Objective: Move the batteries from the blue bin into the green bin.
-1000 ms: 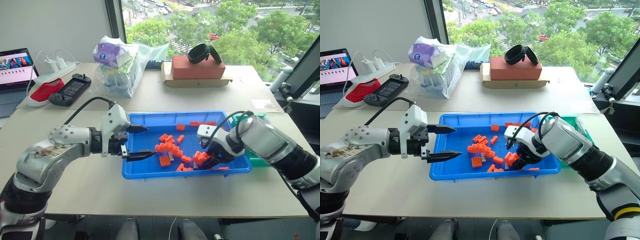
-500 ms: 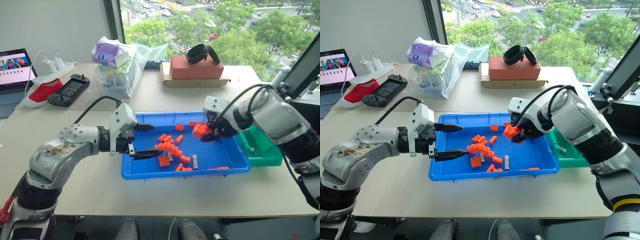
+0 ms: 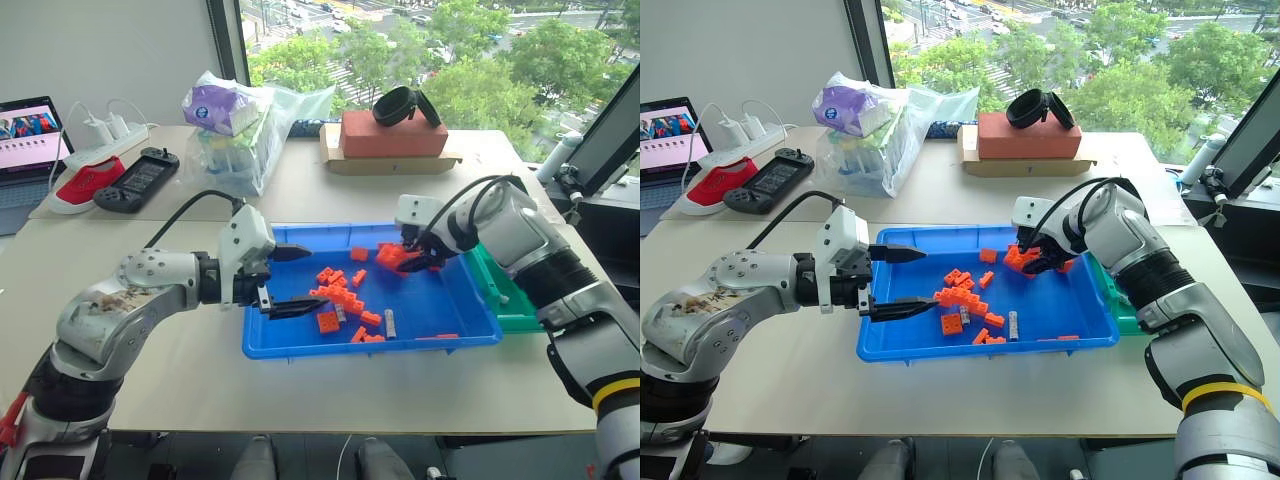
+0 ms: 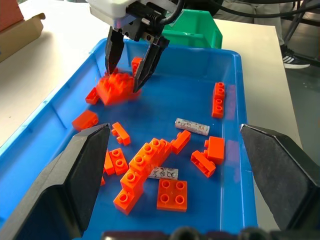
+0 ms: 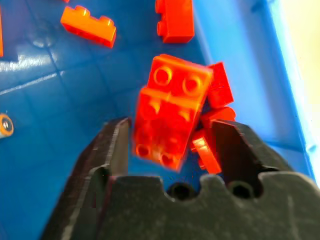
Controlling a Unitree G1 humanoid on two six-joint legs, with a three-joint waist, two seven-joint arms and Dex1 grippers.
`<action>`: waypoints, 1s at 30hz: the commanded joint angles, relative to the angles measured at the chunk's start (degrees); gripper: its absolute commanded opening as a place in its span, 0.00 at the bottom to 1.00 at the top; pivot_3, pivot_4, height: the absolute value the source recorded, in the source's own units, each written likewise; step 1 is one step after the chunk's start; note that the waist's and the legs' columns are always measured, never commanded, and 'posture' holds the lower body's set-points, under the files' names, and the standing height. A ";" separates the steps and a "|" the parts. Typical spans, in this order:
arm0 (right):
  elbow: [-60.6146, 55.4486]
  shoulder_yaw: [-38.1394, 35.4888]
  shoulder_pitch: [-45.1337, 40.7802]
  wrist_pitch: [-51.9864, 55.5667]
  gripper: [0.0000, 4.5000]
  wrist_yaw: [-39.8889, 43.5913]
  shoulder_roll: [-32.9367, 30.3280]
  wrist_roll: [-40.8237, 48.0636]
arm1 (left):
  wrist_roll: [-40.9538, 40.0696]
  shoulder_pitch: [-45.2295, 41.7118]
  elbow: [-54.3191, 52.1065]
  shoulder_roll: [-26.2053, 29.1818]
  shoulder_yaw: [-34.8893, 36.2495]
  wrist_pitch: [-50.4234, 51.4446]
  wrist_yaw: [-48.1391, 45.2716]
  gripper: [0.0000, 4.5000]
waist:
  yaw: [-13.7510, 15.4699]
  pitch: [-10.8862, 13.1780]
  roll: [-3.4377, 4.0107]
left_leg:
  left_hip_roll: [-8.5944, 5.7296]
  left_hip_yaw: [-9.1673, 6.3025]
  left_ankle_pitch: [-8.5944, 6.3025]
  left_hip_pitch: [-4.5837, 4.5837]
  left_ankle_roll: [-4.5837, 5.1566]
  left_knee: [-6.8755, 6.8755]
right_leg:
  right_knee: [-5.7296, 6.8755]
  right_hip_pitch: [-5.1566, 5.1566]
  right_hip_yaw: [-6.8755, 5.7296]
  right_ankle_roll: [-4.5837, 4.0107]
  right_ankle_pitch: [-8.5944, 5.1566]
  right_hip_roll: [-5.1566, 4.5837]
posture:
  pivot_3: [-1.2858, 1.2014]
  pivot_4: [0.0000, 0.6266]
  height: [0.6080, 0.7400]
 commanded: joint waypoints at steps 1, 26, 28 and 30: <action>-1.65 -3.05 -2.95 -2.97 0.98 2.60 -2.18 -1.99 | -0.29 -1.23 -1.55 -0.25 0.69 -0.10 0.95 1.00 | -0.09 0.00 0.00 | 0.00 0.00 0.00 0.00 0.00 0.00 | 0.00 0.00 0.00 0.00 0.00 0.00 | 0.52 0.24 1.00; -30.00 -1.88 10.82 15.77 0.98 17.49 -4.70 2.61 | 0.11 0.83 -3.19 2.22 1.27 0.62 1.42 1.00 | -0.05 0.01 0.02 | 0.00 -0.07 0.00 0.00 -0.01 0.08 | 0.06 0.04 -0.08 0.00 0.00 0.00 | 0.52 0.24 1.00; -29.95 -1.37 10.66 17.69 0.98 16.82 -3.95 2.57 | 0.01 1.06 -3.23 2.64 1.49 0.50 1.46 1.00 | -0.13 0.01 0.02 | 0.00 -0.07 0.01 0.00 -0.01 0.08 | 0.07 0.03 -0.08 0.00 0.00 0.01 | 0.52 0.24 1.00; -29.79 -0.71 10.45 19.40 0.98 16.14 -3.19 2.41 | 0.16 1.13 -3.12 2.90 1.58 0.38 1.57 1.00 | -0.07 0.01 0.02 | 0.00 -0.08 0.01 0.01 -0.01 0.07 | 0.07 0.03 -0.09 0.00 0.00 0.01 | 0.52 0.24 1.00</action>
